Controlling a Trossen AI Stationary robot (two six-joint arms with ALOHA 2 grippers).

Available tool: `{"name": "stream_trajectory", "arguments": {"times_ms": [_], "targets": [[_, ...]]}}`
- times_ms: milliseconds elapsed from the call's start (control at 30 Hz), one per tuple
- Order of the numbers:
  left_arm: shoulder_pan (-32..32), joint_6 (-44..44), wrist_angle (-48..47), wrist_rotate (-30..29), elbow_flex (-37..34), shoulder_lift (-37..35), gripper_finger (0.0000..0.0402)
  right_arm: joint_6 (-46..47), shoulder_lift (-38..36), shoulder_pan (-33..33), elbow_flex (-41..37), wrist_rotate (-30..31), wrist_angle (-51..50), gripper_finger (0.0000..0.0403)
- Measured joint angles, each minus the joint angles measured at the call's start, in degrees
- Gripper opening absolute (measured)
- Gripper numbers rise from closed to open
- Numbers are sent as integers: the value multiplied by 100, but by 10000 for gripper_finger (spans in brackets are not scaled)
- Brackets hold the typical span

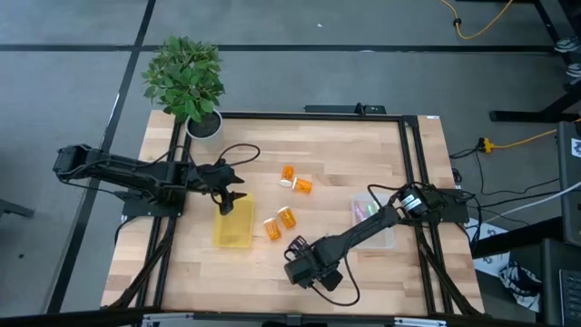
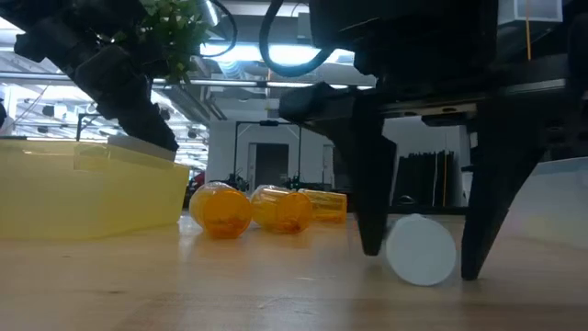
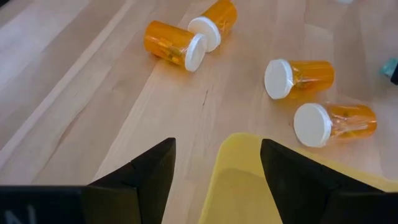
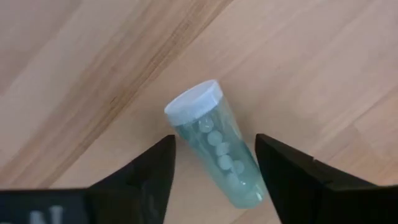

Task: Pick and place medicine bottles into bin by pill shape (circle, oval)
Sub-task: Put the blue pill bottle into the transparent bin

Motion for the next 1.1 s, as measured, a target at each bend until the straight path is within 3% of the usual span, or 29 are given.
{"name": "stream_trajectory", "arguments": {"times_ms": [400,533,733,833,933,1100], "targets": [[-2,15,914,-1,0,-2,229,983,4,-2,1,155,-72,108],[0,20,1171,1,0,-2,229,1641,-5,-1,9,793,-419,94],[-1,20,1202,0,0,-2,229,2863,-131,-7,99,2037,-1932,95],[0,20,1254,-1,0,-2,229,3790,-249,10,99,2549,-2770,95],[-2,20,1301,1,0,-4,229,5287,-376,14,96,3230,-3903,95],[-2,20,1323,1,0,-4,229,6327,-1007,34,-348,3534,-3802,95]]}}
